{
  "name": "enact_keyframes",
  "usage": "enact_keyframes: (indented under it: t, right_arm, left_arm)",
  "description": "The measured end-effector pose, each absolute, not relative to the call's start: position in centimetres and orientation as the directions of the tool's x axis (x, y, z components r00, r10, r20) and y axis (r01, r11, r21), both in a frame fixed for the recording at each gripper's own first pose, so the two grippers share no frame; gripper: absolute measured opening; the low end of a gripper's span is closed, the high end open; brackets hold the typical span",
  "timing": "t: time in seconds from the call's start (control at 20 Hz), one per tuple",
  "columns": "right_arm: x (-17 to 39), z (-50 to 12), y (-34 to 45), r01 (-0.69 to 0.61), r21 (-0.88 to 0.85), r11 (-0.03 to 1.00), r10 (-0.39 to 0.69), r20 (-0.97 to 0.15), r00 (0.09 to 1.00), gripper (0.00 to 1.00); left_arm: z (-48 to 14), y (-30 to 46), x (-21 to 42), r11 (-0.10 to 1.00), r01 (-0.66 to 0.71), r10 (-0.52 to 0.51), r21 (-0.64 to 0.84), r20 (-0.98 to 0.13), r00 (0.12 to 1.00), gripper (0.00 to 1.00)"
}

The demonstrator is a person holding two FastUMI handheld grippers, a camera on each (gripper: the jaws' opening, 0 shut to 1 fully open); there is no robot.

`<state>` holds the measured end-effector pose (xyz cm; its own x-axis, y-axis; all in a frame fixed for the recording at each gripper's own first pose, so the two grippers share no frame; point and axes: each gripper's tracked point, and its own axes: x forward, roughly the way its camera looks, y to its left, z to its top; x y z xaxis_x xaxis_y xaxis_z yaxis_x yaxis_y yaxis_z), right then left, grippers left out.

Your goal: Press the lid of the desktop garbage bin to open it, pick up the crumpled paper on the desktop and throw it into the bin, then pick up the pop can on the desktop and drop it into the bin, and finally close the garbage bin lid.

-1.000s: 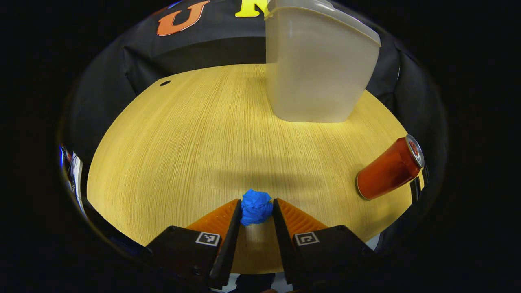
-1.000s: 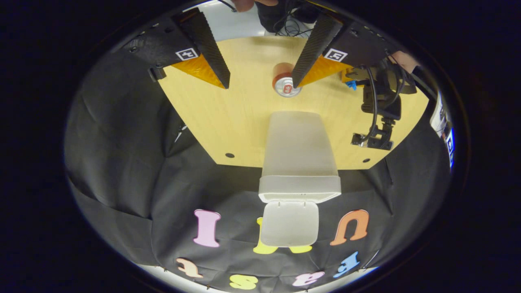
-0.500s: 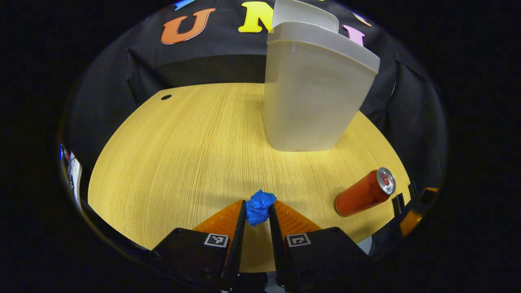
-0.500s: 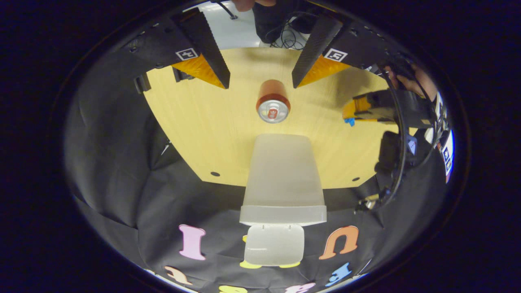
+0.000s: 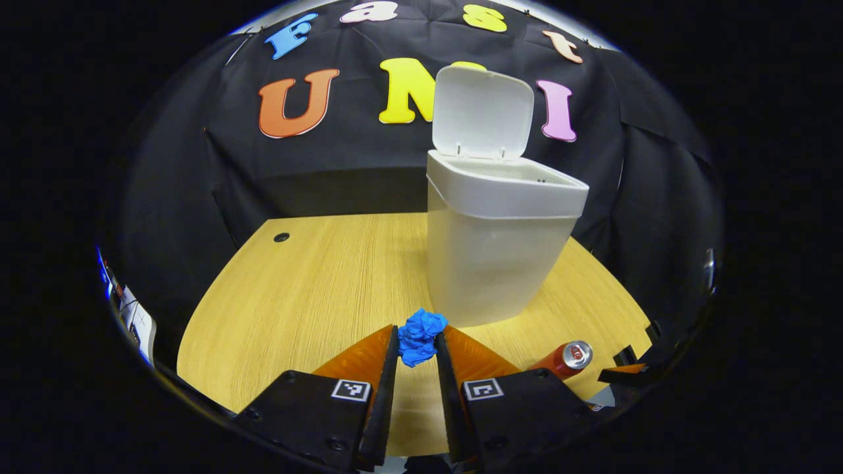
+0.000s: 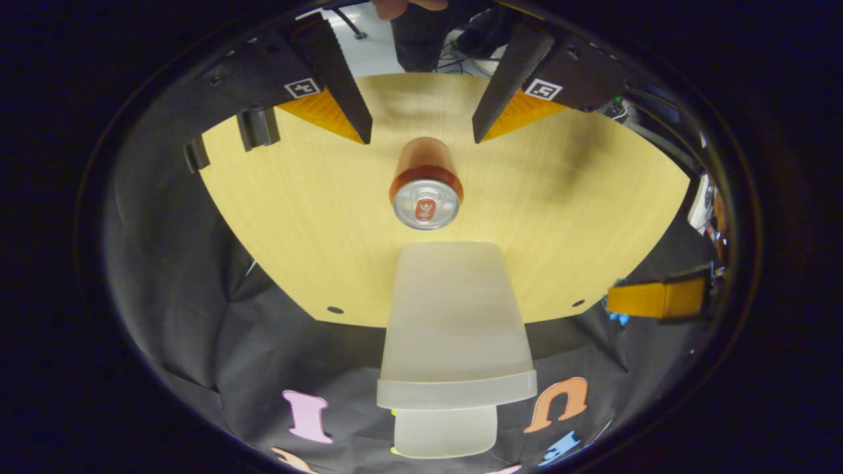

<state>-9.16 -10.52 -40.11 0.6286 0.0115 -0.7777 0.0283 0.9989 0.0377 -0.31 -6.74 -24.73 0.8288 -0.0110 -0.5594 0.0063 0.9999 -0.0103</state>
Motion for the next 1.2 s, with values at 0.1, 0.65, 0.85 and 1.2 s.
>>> enact_keyframes:
  t: [0.1,0.65,0.85,1.2]
  right_arm:
    - [-8.6,-41.4,-10.5,0.035,0.044,0.998,0.013,-0.787,0.617,0.96]
    - [-4.8,-45.9,-10.1,0.095,0.118,0.988,0.04,-0.811,0.584,0.97]
    - [-3.7,-46.0,-10.0,0.059,0.085,0.995,0.033,-0.802,0.596,0.96]
    - [-3.3,-44.8,-11.2,0.057,0.077,0.995,0.026,-0.791,0.611,0.81]
  left_arm:
    - [-22.2,-5.9,0.3,1.0,0.002,-0.007,-0.009,-0.515,0.857,0.37]
    - [-17.8,-5.4,0.1,1.0,-0.006,0.015,0.021,-0.456,0.89,0.37]
    - [-18.1,-5.7,-0.3,0.999,-0.003,0.022,0.042,-0.469,0.883,0.37]
    - [-16.4,-6.5,0.6,1.0,-0.015,0.025,0.027,-0.437,0.899,0.37]
